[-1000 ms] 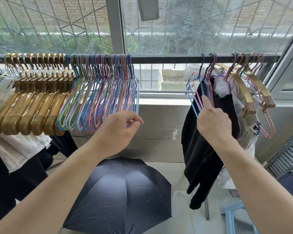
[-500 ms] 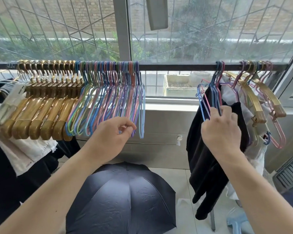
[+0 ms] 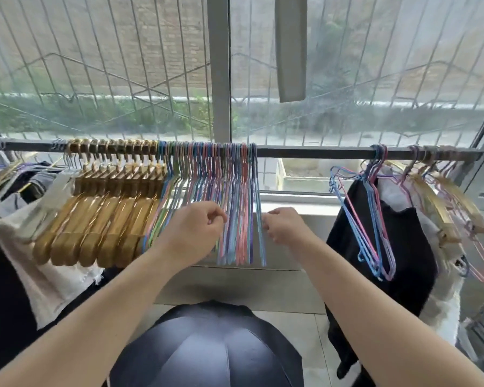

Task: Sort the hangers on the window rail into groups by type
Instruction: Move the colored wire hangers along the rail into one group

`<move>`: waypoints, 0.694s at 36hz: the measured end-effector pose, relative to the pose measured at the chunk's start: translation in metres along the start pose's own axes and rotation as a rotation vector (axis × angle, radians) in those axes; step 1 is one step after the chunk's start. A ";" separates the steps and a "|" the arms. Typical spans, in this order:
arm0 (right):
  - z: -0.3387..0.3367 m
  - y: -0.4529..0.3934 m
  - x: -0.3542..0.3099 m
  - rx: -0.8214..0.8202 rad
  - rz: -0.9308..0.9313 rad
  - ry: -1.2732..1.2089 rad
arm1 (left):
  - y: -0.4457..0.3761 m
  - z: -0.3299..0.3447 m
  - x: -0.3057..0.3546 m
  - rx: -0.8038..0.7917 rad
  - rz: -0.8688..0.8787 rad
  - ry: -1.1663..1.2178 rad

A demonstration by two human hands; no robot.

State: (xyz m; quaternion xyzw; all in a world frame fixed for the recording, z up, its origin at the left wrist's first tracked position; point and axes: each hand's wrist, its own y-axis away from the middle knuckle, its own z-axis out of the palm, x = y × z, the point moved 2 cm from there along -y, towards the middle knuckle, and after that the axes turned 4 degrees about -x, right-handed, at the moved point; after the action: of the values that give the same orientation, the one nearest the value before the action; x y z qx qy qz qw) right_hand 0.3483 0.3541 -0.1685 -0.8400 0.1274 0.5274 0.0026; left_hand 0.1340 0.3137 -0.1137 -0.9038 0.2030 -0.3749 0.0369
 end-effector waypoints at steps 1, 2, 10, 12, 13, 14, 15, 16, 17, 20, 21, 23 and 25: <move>0.005 -0.007 0.003 -0.005 0.013 -0.023 | -0.001 -0.005 -0.003 -0.011 0.002 -0.008; 0.008 -0.010 0.006 -0.008 0.025 -0.023 | -0.002 -0.008 -0.004 -0.023 0.001 -0.018; 0.030 -0.004 0.004 0.048 0.095 0.098 | -0.004 -0.037 -0.021 -0.065 0.022 -0.038; 0.035 0.002 -0.001 0.094 0.084 0.129 | 0.000 -0.047 -0.021 -0.079 0.052 -0.020; 0.035 0.006 -0.005 0.128 0.073 0.134 | 0.001 -0.051 -0.021 -0.082 0.061 -0.007; 0.035 0.012 -0.009 0.170 0.064 0.133 | 0.002 -0.057 -0.022 -0.085 0.069 0.000; 0.035 0.017 -0.014 0.210 0.053 0.124 | 0.004 -0.062 -0.024 -0.086 0.076 0.004; 0.037 0.022 -0.014 0.251 0.040 0.117 | 0.009 -0.066 -0.029 -0.090 0.085 0.000; 0.035 0.025 -0.016 0.283 0.024 0.113 | 0.011 -0.068 -0.031 -0.088 0.091 -0.001; 0.032 0.037 -0.018 0.341 -0.019 0.156 | 0.020 -0.072 -0.040 -0.112 0.091 0.020; 0.030 0.043 -0.020 0.367 -0.027 0.178 | 0.021 -0.074 -0.043 -0.120 0.092 0.027; 0.023 0.050 -0.024 0.418 -0.033 0.245 | 0.021 -0.078 -0.045 -0.125 0.101 0.025; 0.014 0.052 -0.028 0.474 -0.039 0.315 | 0.022 -0.083 -0.045 -0.115 0.121 0.018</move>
State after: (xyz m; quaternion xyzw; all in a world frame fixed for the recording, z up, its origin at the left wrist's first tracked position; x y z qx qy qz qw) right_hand 0.3131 0.3120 -0.1431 -0.8900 0.2296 0.3456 0.1892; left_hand 0.0399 0.3187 -0.0889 -0.8871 0.2787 -0.3679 0.0058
